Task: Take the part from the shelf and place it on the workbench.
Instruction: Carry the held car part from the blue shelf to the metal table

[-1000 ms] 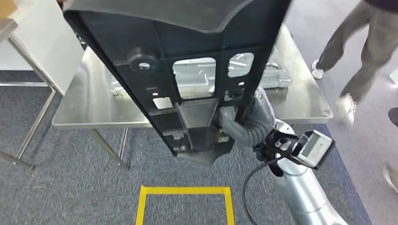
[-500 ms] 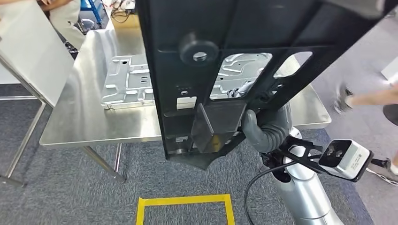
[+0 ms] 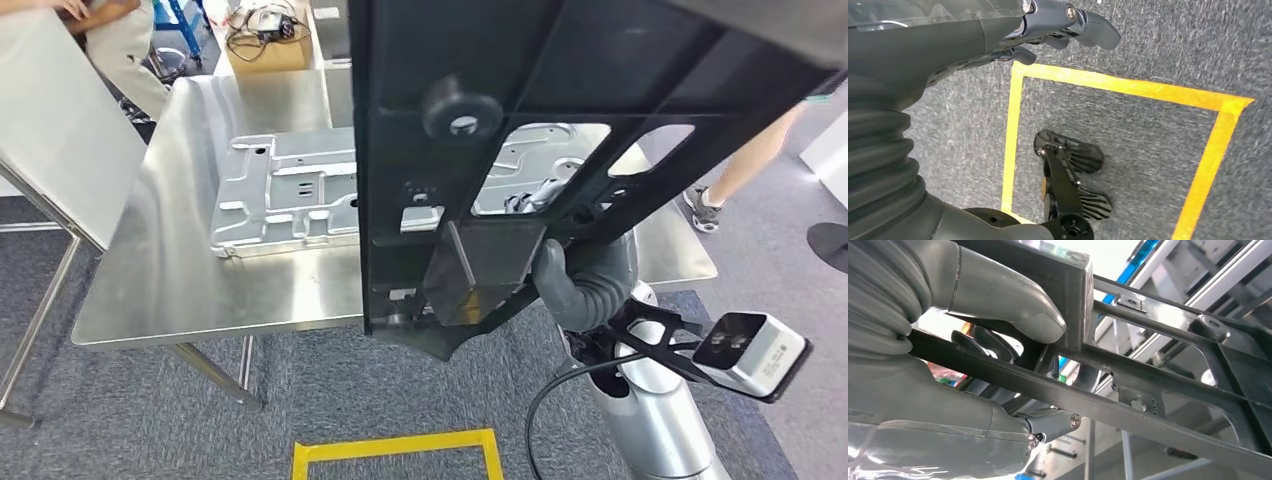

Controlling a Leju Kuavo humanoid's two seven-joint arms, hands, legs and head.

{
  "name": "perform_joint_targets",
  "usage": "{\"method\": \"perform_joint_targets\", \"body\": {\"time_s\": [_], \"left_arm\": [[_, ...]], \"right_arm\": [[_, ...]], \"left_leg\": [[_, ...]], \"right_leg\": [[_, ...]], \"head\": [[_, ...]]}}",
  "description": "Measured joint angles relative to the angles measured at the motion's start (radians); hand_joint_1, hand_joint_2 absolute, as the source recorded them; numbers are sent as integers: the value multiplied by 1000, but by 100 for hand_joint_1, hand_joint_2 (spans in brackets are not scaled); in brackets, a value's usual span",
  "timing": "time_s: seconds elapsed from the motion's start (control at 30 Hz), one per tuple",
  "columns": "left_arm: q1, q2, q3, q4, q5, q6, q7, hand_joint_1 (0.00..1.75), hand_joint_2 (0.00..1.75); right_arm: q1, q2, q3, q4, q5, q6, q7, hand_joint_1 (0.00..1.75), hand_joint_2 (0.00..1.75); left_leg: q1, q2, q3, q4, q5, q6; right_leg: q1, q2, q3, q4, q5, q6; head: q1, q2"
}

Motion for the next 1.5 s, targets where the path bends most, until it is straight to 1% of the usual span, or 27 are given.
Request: {"method": "perform_joint_targets", "body": {"time_s": [0.1, 0.13, 0.17, 0.23, 0.27, 0.3, 0.33, 0.4, 0.43, 0.5, 0.53, 0.6, 0.67, 0.77, 0.8, 0.83, 0.87, 0.93, 1.0, 1.1, 1.17, 1.27, 1.3, 1.33, 1.37, 1.43, 1.5], "left_arm": [[-3, 3, 0, 0, -3, 0, 2, 0, 175], [-4, 4, 0, 0, -3, -1, 3, 0, 175], [-4, 4, 0, 0, -3, -1, 4, 0, 175], [-4, 6, 0, 0, -3, -1, 6, 0, 175], [-4, 6, 0, 0, -3, 0, 7, 0, 175], [-3, 7, 0, 0, -3, 1, 8, 0, 175], [-1, 7, 1, 0, -3, 2, 10, 0, 175], [2, 7, 2, 0, -2, 6, 11, 0, 175], [2, 7, 3, 0, -2, 9, 11, 0, 175], [2, 6, 5, 0, -2, 13, 10, 0, 175], [2, 7, 6, 0, -2, 13, 9, 0, 175], [3, 8, 7, 0, -2, 14, 8, 0, 175], [3, 8, 8, 0, -2, 14, 7, 0, 175], [1, 8, 8, 0, -2, 14, 7, 0, 175], [1, 8, 9, 0, -2, 14, 7, 0, 175], [2, 8, 9, 0, -1, 14, 6, 0, 175], [2, 8, 11, 0, -1, 14, 6, 0, 175], [2, 6, 13, 0, -1, 15, 3, 0, 175], [1, 4, 17, 0, -2, 16, -2, 0, 175], [0, 3, 23, 0, -4, 13, -7, 0, 175], [0, 2, 27, 0, -3, 15, -5, 0, 175], [1, 0, 35, 0, -1, 19, -4, 0, 175], [2, 0, 38, 0, 0, 20, -4, 0, 175], [5, 0, 40, 0, 0, 20, -4, 0, 175], [7, 0, 42, 0, 0, 20, -4, 0, 175], [10, 0, 45, 0, -6, 19, -3, 0, 175], [7, 1, 46, 0, -18, 15, -3, 0, 175]], "right_arm": [[5, -2, -3, -5, 1, -1, 3, 175, 175], [5, -2, -4, -5, 1, -1, 5, 175, 175], [5, -2, -4, -6, 0, 0, 6, 175, 175], [7, -2, -4, -7, 0, 0, 8, 175, 175], [8, -2, -4, -6, 0, 0, 9, 175, 175], [9, -2, -4, -6, 0, 1, 11, 175, 175], [9, -2, -4, -6, 0, 1, 12, 175, 175], [9, -2, -4, -6, 2, 1, 13, 175, 175], [9, -2, -4, -5, 5, 1, 13, 175, 175], [8, -2, -3, -4, 10, 1, 16, 175, 175], [9, -1, -3, -4, 12, 1, 17, 175, 175], [10, -1, -4, -5, 14, 2, 21, 175, 175], [10, -1, -5, -8, 15, 2, 21, 175, 175], [13, -1, -7, -9, 15, 2, 21, 175, 175], [16, -1, -7, -9, 15, 2, 21, 175, 175], [18, -2, -7, -9, 18, 2, 21, 175, 175], [21, -2, -8, -10, 23, 2, 21, 175, 175], [26, -2, -8, -12, 41, -2, 22, 175, 175], [33, -2, -8, -17, 73, -16, 29, 175, 175], [38, -6, -8, -23, 145, -60, 69, 175, 175], [36, -11, -8, -22, 226, -110, 109, 175, 175], [34, -24, -7, -10, 347, -184, 158, 175, 175], [34, -29, -7, -4, 366, -197, 167, 175, 175], [34, -33, -7, 0, 375, -203, 173, 175, 175], [34, -37, -7, 4, 385, -210, 181, 175, 175], [12, -47, -5, 24, 434, -245, 221, 175, 175], [-67, -65, -3, 106, 533, -307, 266, 175, 175]], "left_leg": [[0, 1, 5, 21, -5, -17], [1, -1, -6, 47, -16, -23], [4, -3, -30, 91, -37, -27], [9, -5, -107, 215, -87, -37], [13, -5, -145, 263, -102, -42], [16, -5, -169, 281, -98, -46], [19, -5, -177, 263, -73, -48], [25, -5, -150, 140, 25, -51], [26, -5, -135, 79, 57, -50], [21, -4, -119, 19, 80, -36], [19, -3, -118, 15, 72, -27], [20, -4, -104, 8, 79, -11], [23, -4, -86, 1, 75, 0], [22, -4, -73, -1, 62, 9], [21, -5, -67, -1, 56, 9], [21, -5, -59, -1, 49, 8], [20, -6, -49, -1, 41, 6], [18, -6, -27, -1, 25, 1], [15, -5, -18, 0, 11, -10], [14, -4, -9, 7, 3, -28], [16, -5, -30, 59, -13, -37], [18, -6, -145, 246, -84, -46], [18, -6, -176, 284, -97, -48], [19, -5, -190, 285, -89, -49], [19, -5, -184, 249, -57, -48], [18, -6, -140, 111, 33, -41], [13, -5, -113, 20, 71, -27]], "right_leg": [[-5, 6, 23, -20, 6, -12], [-8, 7, 33, -24, 3, -17], [-10, 7, 41, -27, 0, -20], [-11, 9, 51, -28, -10, -23], [-11, 10, 57, -28, -16, -22], [-12, 12, 64, -28, -23, -21], [-13, 15, 74, -28, -30, -18], [-15, 18, 97, -28, -47, -11], [-16, 19, 106, -27, -55, -6], [-15, 19, 114, -25, -66, 7], [-14, 20, 115, -22, -67, 14], [-14, 19, 118, -9, -71, 25], [-17, 17, 86, 57, -93, 33], [-20, 16, -38, 242, -160, 42], [-20, 16, -69, 272, -164, 42], [-20, 15, -81, 262, -146, 41], [-20, 14, -74, 216, -106, 37], [-14, 10, -34, 77, -11, 23], [-7, 6, -11, 0, 22, 11], [-8, 8, 0, -13, 24, -4], [-12, 8, 15, -22, 23, -13], [-11, 8, 21, -26, 17, -20], [-11, 9, 22, -26, 14, -21], [-11, 11, 25, -25, 11, -21], [-11, 12, 29, -25, 7, -20], [-11, 15, 39, -24, 1, -17], [-10, 20, 38, -20, -2, -8]], "head": [[1, 0], [0, 0], [-1, 0], [-3, 0], [-3, 0], [-3, 0], [-3, 0], [-3, 0], [-2, 0], [-2, 0], [-2, 0], [0, 0], [4, 0], [8, 0], [8, 0], [9, 0], [9, 0], [9, 0], [9, 0], [9, 0], [7, 0], [5, 0], [5, 0], [5, 0], [5, 0], [5, 0], [5, 0]]}}
